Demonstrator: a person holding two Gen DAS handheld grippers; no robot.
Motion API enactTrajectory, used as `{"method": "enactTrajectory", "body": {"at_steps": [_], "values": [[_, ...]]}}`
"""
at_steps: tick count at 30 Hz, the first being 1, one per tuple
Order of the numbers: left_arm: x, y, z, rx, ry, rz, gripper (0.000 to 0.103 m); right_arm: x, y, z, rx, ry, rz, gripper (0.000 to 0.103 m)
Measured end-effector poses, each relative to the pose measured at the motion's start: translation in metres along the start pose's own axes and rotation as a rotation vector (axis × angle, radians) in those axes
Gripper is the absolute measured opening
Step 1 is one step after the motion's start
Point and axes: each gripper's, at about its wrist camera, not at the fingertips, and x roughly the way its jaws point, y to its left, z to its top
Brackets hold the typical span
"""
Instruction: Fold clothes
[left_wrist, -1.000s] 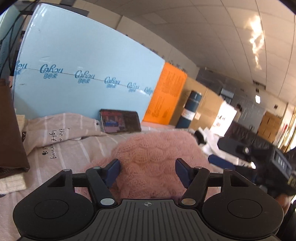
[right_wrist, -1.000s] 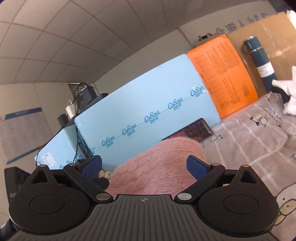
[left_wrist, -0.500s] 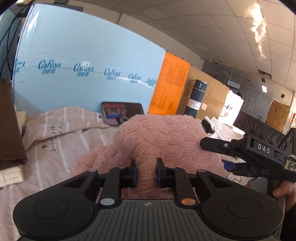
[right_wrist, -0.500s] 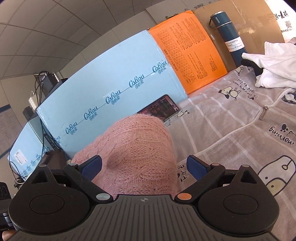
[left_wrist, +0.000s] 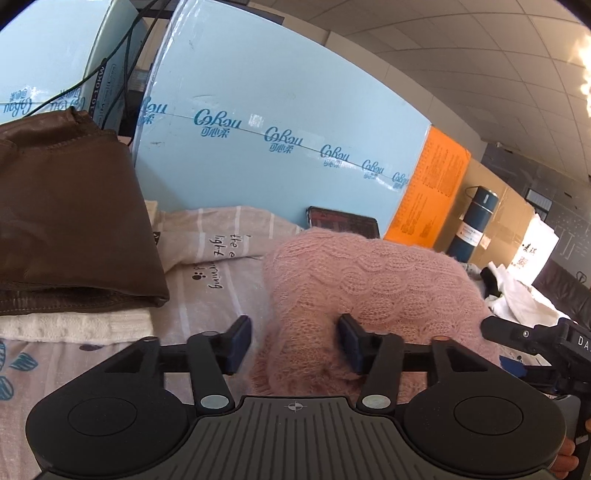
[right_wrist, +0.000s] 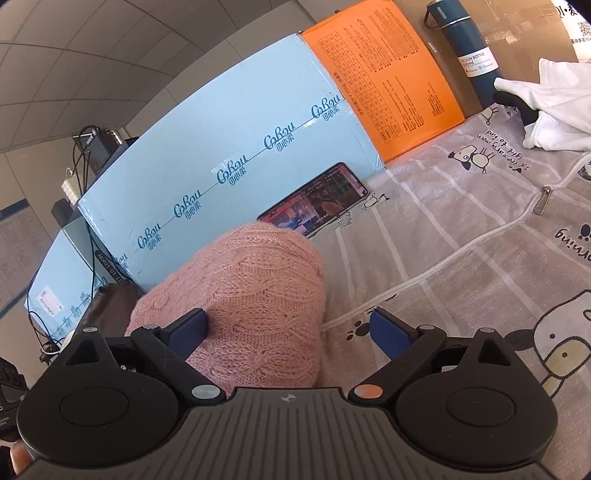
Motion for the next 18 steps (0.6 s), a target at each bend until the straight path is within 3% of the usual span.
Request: {"method": "enactTrajectory", "body": {"at_steps": [2, 4, 6, 7, 8, 9, 10, 12, 18], "values": [[0.000, 0.004, 0.000, -0.053, 0.018, -0.021, 0.080, 0.001, 0.001, -0.001, -0.002, 0.015, 0.008, 0.084], [0.003, 0.004, -0.003, -0.093, 0.055, -0.077, 0.080, 0.003, 0.002, -0.001, -0.005, 0.034, 0.020, 0.065], [0.010, -0.001, -0.009, -0.083, 0.077, -0.110, 0.082, 0.006, 0.004, -0.003, -0.017, 0.060, 0.022, 0.052], [0.013, -0.005, -0.011, -0.060, 0.074, -0.112, 0.081, 0.008, 0.005, -0.004, -0.026, 0.069, 0.014, 0.049], [0.015, -0.008, -0.012, -0.032, 0.066, -0.100, 0.073, 0.008, 0.006, -0.004, -0.031, 0.069, 0.007, 0.047], [0.015, -0.012, -0.011, -0.013, 0.059, -0.095, 0.049, 0.008, 0.007, -0.005, -0.036, 0.068, 0.001, 0.045], [0.014, -0.016, -0.009, 0.000, 0.045, -0.098, 0.044, 0.006, 0.006, -0.004, -0.029, 0.061, 0.012, 0.043], [0.008, -0.027, -0.003, 0.024, 0.002, -0.103, 0.038, 0.000, 0.007, -0.003, -0.025, 0.034, 0.029, 0.040], [-0.001, -0.076, 0.021, 0.104, -0.115, -0.157, 0.038, -0.033, 0.007, 0.010, -0.022, -0.129, 0.016, 0.038]]}}
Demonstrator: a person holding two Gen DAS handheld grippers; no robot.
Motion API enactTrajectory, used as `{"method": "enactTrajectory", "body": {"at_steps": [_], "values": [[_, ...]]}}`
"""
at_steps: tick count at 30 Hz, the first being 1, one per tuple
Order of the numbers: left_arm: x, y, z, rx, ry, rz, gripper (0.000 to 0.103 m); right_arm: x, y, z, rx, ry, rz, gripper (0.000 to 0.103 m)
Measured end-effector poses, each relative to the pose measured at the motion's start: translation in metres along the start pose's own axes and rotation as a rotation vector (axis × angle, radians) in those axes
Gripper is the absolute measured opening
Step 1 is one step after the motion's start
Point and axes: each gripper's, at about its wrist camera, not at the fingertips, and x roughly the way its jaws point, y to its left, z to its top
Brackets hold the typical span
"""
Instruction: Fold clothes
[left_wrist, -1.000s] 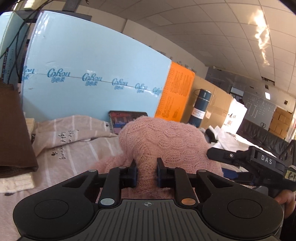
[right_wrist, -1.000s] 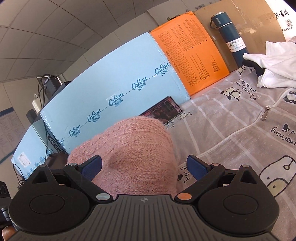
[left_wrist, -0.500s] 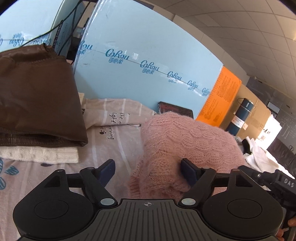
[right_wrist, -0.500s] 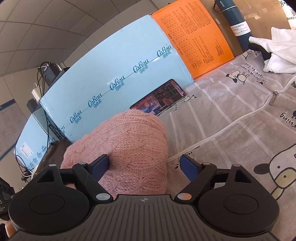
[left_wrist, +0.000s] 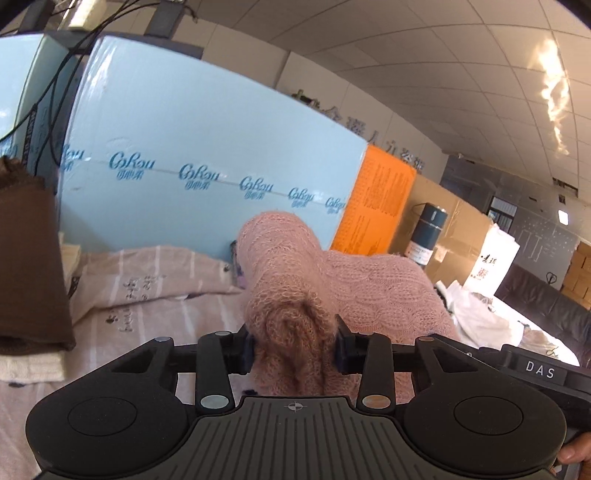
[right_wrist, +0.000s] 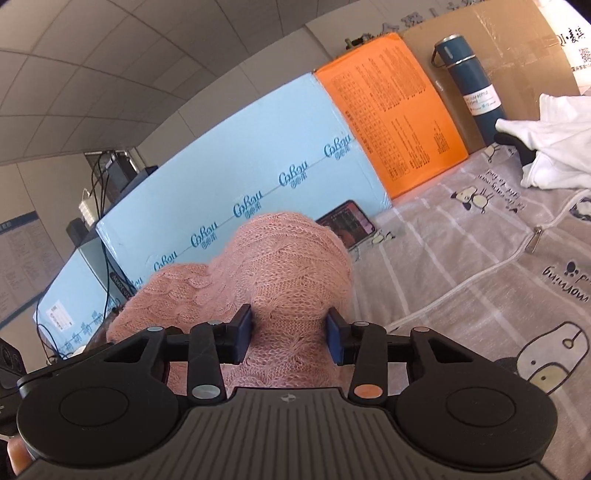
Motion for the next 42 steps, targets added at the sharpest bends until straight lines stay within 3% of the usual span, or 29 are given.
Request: {"method": "enactTrajectory", "body": {"at_steps": [4, 9, 13, 17, 21, 25, 29, 32, 34, 37, 42], "values": [[0.016, -0.044, 0.023, 0.100, -0.061, -0.081, 0.038, -0.030, -0.013, 0.022, -0.019, -0.137, -0.015, 0.038], [0.051, -0.110, 0.048, 0.252, -0.134, -0.191, 0.038, -0.063, -0.043, 0.051, -0.034, -0.277, -0.094, 0.038], [0.096, -0.157, 0.050, 0.210, -0.139, -0.282, 0.038, -0.084, -0.073, 0.071, -0.036, -0.394, -0.197, 0.038], [0.145, -0.195, 0.033, 0.152, -0.102, -0.332, 0.038, -0.098, -0.105, 0.086, -0.059, -0.494, -0.344, 0.038], [0.192, -0.228, 0.014, 0.117, -0.035, -0.370, 0.037, -0.108, -0.140, 0.095, -0.058, -0.555, -0.462, 0.038], [0.229, -0.256, -0.006, 0.115, 0.010, -0.397, 0.037, -0.122, -0.178, 0.091, 0.020, -0.598, -0.514, 0.039], [0.259, -0.272, -0.025, 0.175, 0.051, -0.356, 0.037, -0.115, -0.201, 0.091, 0.077, -0.537, -0.615, 0.041], [0.276, -0.275, -0.039, 0.231, 0.112, -0.279, 0.038, -0.105, -0.217, 0.090, 0.130, -0.455, -0.698, 0.049], [0.284, -0.273, -0.046, 0.254, 0.143, -0.226, 0.038, -0.101, -0.225, 0.089, 0.178, -0.400, -0.700, 0.066], [0.287, -0.267, -0.051, 0.247, 0.160, -0.171, 0.044, -0.098, -0.230, 0.089, 0.217, -0.357, -0.688, 0.082], [0.271, -0.268, -0.041, 0.254, 0.109, -0.060, 0.089, -0.101, -0.231, 0.084, 0.255, -0.324, -0.688, 0.094]]}}
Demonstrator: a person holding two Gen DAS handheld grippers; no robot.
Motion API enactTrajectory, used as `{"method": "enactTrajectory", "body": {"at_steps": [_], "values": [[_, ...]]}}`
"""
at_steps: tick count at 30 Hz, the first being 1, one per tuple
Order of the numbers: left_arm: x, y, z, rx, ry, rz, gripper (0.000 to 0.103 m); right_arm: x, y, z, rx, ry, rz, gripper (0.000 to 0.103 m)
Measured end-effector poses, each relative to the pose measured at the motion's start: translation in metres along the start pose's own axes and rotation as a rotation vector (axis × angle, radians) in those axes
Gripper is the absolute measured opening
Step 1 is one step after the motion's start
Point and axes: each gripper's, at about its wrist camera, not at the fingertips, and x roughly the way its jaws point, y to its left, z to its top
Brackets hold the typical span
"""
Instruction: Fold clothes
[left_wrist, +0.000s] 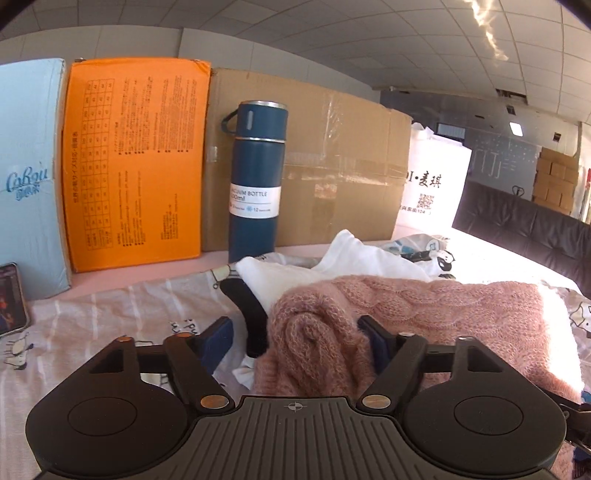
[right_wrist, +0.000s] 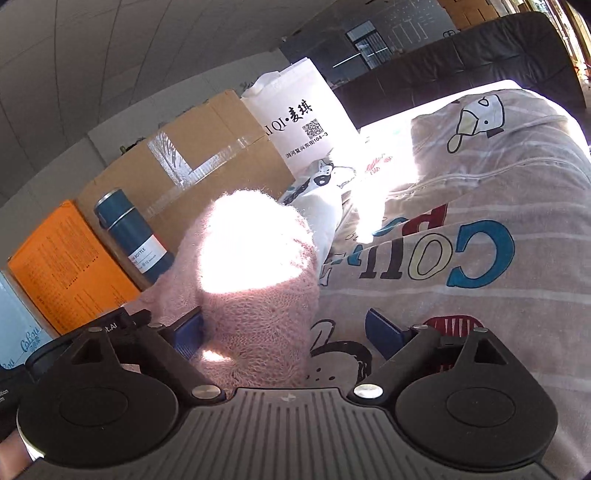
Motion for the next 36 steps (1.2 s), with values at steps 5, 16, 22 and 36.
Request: {"method": "enactTrajectory", "body": {"at_steps": [5, 16, 22, 36], "values": [[-0.040, 0.018, 0.007, 0.011, -0.101, 0.128, 0.093, -0.004, -0.005, 0.001, 0.024, 0.014, 0.016, 0.096], [-0.151, 0.107, -0.010, -0.004, -0.162, 0.175, 0.103, -0.029, -0.011, 0.002, 0.079, -0.125, 0.076, 0.100], [-0.200, 0.168, -0.032, -0.100, -0.178, 0.180, 0.103, -0.063, 0.017, -0.006, -0.009, -0.258, 0.002, 0.103], [-0.262, 0.267, -0.048, -0.254, -0.212, 0.250, 0.103, -0.115, 0.193, -0.078, -0.461, -0.156, 0.178, 0.103]]}}
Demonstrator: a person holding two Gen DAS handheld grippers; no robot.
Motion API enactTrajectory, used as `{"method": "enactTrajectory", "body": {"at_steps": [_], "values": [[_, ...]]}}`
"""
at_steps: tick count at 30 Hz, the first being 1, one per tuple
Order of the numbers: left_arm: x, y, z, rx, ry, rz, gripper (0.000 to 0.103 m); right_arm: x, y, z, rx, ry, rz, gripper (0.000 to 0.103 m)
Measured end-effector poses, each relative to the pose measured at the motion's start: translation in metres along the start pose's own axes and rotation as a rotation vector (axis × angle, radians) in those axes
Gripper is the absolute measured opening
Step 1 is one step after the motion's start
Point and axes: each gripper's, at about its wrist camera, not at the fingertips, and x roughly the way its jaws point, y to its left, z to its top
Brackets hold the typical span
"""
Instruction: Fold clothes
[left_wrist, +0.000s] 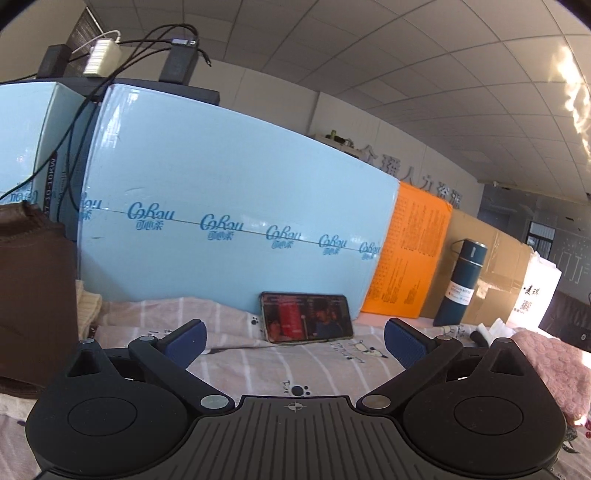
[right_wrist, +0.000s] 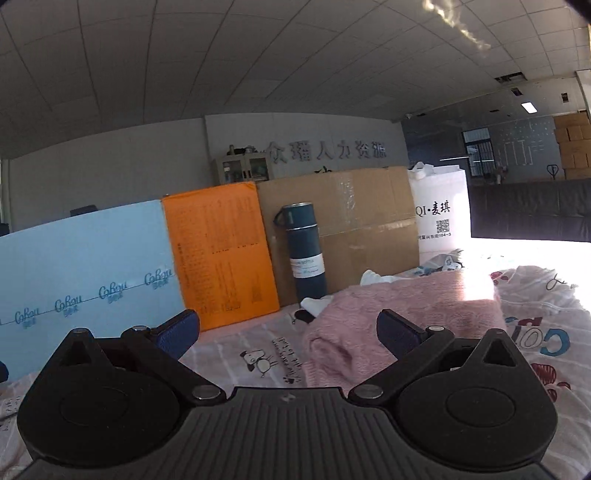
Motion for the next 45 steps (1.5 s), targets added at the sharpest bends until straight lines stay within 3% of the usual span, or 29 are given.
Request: {"method": "enactTrajectory", "body": {"at_steps": [3, 9, 19, 24, 33, 36, 40, 45], "values": [[-0.004, 0.006, 0.002, 0.011, -0.011, -0.023, 0.103, 0.004, 0.022, -0.003, 0.041, 0.057, -0.003, 0.103], [0.009, -0.027, -0.003, 0.180, 0.018, -0.200, 0.103, 0.006, 0.039, -0.019, 0.045, 0.143, -0.121, 0.103], [0.040, -0.100, -0.036, 0.323, 0.034, -0.406, 0.103, 0.006, 0.014, -0.041, -0.015, 0.128, -0.336, 0.103], [0.064, -0.123, -0.044, 0.320, 0.064, -0.389, 0.103, 0.018, -0.005, -0.045, 0.005, 0.144, -0.402, 0.103], [0.115, -0.149, -0.057, 0.305, 0.179, -0.323, 0.103, 0.060, -0.027, -0.046, -0.039, 0.165, -0.411, 0.103], [0.126, -0.155, -0.062, 0.322, 0.236, -0.321, 0.103, 0.075, -0.039, -0.046, 0.003, 0.210, -0.406, 0.103], [0.135, -0.166, -0.065, 0.350, 0.238, -0.287, 0.103, 0.091, -0.048, -0.047, 0.045, 0.259, -0.422, 0.103], [0.156, -0.184, -0.079, 0.447, 0.371, -0.256, 0.103, 0.116, -0.059, -0.053, 0.071, 0.372, -0.483, 0.103]]}}
